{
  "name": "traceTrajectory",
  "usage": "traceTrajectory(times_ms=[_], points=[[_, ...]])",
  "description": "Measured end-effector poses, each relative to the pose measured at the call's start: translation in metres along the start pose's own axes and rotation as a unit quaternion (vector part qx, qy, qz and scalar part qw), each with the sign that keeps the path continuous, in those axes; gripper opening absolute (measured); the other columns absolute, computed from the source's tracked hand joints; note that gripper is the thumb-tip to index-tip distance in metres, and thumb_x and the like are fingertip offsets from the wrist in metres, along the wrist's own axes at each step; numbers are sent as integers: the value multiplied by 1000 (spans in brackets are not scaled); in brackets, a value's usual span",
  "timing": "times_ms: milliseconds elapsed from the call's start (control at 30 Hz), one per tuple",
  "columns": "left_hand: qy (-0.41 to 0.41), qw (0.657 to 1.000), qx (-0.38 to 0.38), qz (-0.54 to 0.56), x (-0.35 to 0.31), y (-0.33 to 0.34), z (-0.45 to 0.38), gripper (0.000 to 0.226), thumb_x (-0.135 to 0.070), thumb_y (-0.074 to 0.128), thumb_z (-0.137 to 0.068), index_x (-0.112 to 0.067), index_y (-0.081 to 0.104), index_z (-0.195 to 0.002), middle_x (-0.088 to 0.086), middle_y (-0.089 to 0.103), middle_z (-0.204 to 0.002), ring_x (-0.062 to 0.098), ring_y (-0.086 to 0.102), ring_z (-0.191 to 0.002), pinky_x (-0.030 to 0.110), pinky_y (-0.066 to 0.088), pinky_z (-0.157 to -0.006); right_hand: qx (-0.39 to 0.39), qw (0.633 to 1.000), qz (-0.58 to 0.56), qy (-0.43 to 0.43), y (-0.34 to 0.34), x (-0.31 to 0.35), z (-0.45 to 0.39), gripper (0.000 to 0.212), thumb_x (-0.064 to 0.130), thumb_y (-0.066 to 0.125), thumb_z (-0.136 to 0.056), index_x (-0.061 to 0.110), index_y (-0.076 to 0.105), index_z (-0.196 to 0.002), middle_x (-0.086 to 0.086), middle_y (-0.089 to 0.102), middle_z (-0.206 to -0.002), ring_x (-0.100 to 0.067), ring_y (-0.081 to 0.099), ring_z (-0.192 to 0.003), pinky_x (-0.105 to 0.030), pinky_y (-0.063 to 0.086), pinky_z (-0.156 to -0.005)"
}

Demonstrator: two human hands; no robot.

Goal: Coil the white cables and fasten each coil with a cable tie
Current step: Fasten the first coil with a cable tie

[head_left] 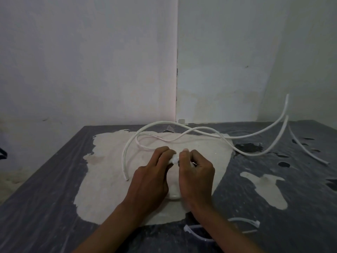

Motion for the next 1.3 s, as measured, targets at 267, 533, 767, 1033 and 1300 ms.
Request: traceTrajectory(times_ms=[267, 533, 767, 1033, 1300], points=[[19, 999, -17, 38, -8, -7, 2, 38, -43, 29, -100, -19, 46, -124, 3, 57, -125, 3, 58, -88, 10, 51, -76, 54, 997, -42, -43, 6, 8, -6, 32, 30, 44, -87, 29, 43, -56, 12, 46, -46, -2, 44, -44, -8, 33, -46], [36, 999, -6, -9, -18, -1, 5, 44, -45, 38, -96, -11, 48, -122, 13, 61, -119, 17, 67, -86, 11, 47, -73, 130, 991, 25, 9, -3, 9, -18, 39, 45, 44, -84, 13, 52, -64, -2, 55, -62, -13, 51, -58, -29, 47, -60], [35, 999, -17, -5, -18, -9, 5, 42, -33, 43, -88, -8, 51, -120, 13, 61, -118, 17, 66, -75, 17, 55, -60, 359, 892, 167, 218, -25, 43, -4, 47, 53, 55, -90, 14, 75, -73, 3, 66, -56, -9, 56, -46, -19, 39, -48], [29, 1000, -8, 7, -16, -5, 10, 48, -7, 60, -76, -13, 46, -122, 9, 58, -117, 16, 62, -66, 21, 55, -53, 373, 830, -59, 410, -12, 37, 34, 29, 38, 57, -93, 17, 74, -82, 0, 68, -69, -10, 54, -47, -19, 33, -40], [9, 1000, -4, 10, -5, -10, 12, 27, -14, 55, -89, -9, 52, -115, 5, 58, -107, 16, 59, -67, 31, 53, -52, 372, 887, 59, 269, -5, 34, 42, 38, 34, 49, -98, 21, 56, -63, 5, 49, -56, -7, 42, -49, -19, 33, -48]])
Point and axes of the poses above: each hand's wrist, its own z-axis away from the middle knuckle, its own y-axis out of the palm, x = y × z, the point moved 8 cm from there along -z, towards the middle knuckle
